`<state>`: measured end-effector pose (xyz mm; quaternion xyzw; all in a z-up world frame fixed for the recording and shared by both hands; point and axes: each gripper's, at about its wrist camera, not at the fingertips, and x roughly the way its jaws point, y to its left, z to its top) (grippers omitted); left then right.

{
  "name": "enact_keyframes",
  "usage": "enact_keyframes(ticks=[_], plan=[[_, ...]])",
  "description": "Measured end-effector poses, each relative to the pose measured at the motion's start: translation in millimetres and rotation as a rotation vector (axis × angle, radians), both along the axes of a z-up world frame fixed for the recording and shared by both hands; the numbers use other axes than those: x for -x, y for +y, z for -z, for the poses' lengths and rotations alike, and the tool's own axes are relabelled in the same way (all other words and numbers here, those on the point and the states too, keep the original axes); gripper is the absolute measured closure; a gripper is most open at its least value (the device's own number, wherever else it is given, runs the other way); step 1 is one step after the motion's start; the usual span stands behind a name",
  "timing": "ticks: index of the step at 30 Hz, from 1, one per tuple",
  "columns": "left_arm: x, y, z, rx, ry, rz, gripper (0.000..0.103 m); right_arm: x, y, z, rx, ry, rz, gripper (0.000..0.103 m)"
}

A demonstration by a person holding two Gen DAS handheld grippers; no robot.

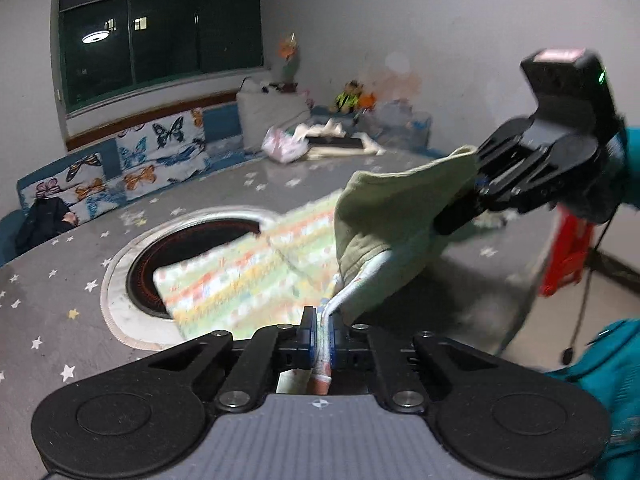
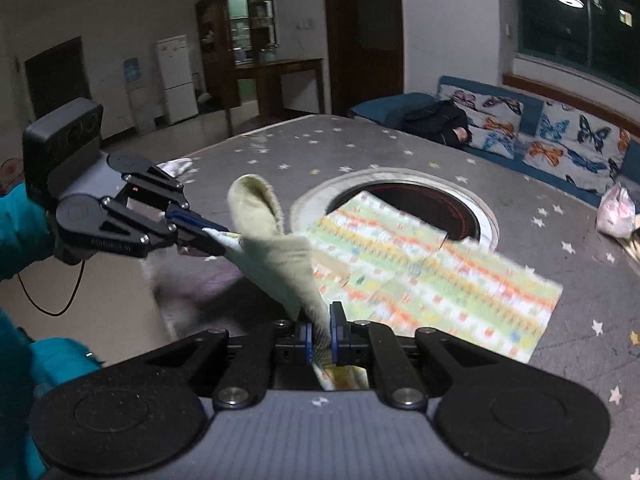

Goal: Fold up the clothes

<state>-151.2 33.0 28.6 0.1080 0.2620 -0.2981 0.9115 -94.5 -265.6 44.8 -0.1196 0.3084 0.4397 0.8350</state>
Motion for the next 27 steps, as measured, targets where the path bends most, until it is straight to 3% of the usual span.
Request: enact_keyframes(ticks=[8,15,21,27], plan=[[-36.7,-1.0,-14.6,0.023,-0.023,-0.051,0.096,-26.6,10.8,-19.8,0.029,-0.067,0.019,0.096],[-107.7,-3.5,-13.1,0.019,0.001,-0.118,0.097,-95.5,25.0,-19.0,0.068,-0.076,0.079,0.096],[-178.2,-8.4,7.2,-0.005,0.076,-0.174,0.097,-159.8,40.9,4.3,0.107,-0.039,0.135,0.096],[-229.6,-7.6,45.1,-0.023,0.176,-0.248,0.096,-210.7,52.9,52.0,0.124,0.027,0.202,0.096]])
